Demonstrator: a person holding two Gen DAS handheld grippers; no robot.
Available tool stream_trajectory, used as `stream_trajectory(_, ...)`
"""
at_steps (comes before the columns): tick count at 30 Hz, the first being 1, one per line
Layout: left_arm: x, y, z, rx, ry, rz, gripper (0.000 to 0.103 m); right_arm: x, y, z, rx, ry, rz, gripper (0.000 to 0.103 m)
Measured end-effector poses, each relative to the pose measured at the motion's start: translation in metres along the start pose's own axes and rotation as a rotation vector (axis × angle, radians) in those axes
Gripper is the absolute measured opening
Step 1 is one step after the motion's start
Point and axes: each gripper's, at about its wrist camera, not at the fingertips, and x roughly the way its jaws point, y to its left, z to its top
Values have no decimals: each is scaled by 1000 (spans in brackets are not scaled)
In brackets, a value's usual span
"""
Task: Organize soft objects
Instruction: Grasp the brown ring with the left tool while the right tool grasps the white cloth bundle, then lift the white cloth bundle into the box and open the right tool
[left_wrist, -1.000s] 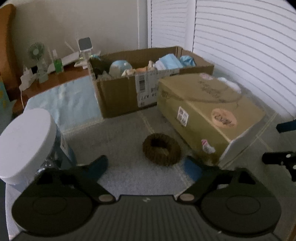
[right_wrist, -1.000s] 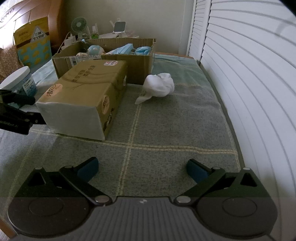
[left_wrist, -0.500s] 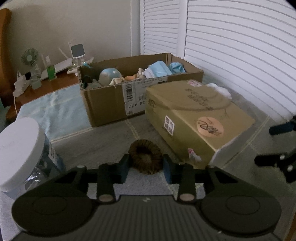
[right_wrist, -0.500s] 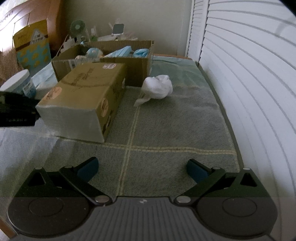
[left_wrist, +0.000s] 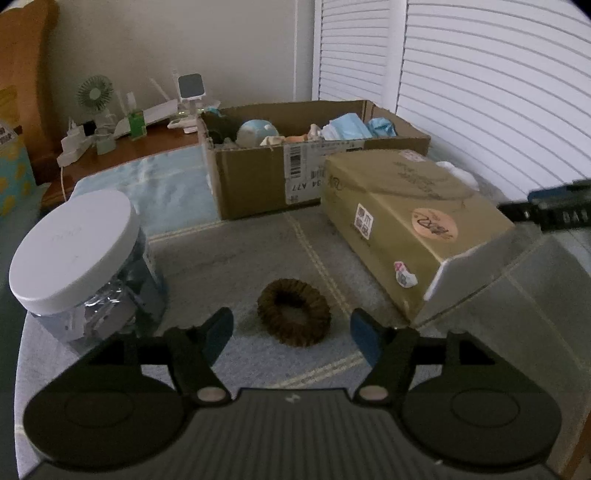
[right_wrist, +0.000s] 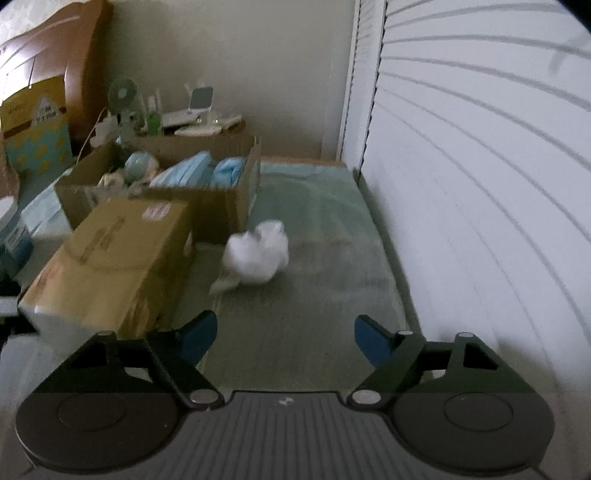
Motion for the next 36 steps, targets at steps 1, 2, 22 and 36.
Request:
stream_trajectory(1,1,0,0,-6,0,-3,70,2,-1,4,-4,-9,3,78)
stream_trajectory(2,3,0,0,-12,3,-8,70,3,-1,7,-9,-18,10,77)
stream_trajectory(22,11,2,7,-19,-17,-13,53,49,5,32,-23,-1,127,53)
stream_trajectory(36,-2,8,7,4,-16,-60,36,13,9,35,-37,-30,73,53)
